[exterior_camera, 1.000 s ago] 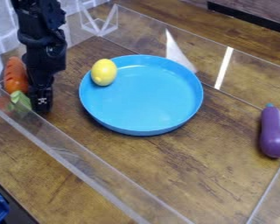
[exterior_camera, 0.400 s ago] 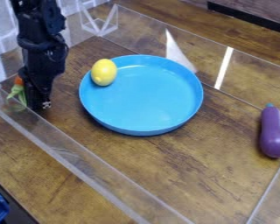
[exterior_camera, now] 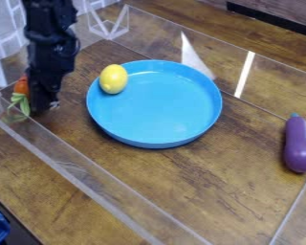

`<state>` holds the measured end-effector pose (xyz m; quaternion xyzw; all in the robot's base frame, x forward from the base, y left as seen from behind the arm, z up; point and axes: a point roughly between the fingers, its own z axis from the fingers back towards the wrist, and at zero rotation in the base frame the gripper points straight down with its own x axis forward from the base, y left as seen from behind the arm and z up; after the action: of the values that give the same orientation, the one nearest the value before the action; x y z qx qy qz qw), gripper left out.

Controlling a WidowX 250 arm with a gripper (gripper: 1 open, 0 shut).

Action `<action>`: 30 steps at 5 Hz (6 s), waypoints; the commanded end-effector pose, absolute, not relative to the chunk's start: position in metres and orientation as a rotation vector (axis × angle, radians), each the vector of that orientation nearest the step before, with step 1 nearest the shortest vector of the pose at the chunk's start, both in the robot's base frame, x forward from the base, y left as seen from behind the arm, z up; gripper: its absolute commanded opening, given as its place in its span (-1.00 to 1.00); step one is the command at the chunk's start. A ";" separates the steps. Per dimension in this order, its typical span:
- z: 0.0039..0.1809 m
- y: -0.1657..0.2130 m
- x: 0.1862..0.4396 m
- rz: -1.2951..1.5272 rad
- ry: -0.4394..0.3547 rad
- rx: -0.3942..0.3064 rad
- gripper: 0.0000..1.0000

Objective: Put the carrot on the blue tray

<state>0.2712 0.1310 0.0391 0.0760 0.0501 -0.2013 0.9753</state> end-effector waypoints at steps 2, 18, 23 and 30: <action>0.110 0.137 0.284 -0.266 -0.018 0.232 -1.00; 0.106 0.167 0.303 0.047 -0.170 0.200 -1.00; 0.127 0.102 0.327 0.006 -0.273 0.086 -1.00; 0.066 0.050 0.337 0.077 -0.321 0.072 1.00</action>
<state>0.3303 0.0543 0.0531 0.0353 -0.1391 0.0445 0.9886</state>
